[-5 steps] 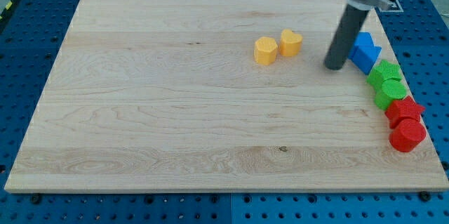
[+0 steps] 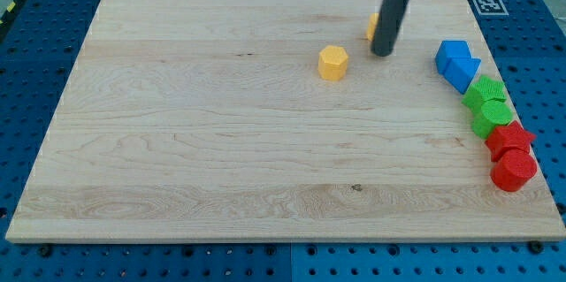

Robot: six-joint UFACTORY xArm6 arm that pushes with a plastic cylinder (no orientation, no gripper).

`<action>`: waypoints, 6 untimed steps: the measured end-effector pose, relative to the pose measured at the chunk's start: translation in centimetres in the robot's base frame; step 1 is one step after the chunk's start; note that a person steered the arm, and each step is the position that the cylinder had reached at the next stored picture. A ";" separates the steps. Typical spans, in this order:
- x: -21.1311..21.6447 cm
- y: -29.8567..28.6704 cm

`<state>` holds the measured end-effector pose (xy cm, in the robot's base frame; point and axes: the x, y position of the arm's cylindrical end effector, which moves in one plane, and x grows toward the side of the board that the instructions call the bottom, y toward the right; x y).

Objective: Place the heart above the cube

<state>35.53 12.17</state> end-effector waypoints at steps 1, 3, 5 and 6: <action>-1.4 -3.3; -3.6 4.0; -5.8 6.3; -9.5 5.7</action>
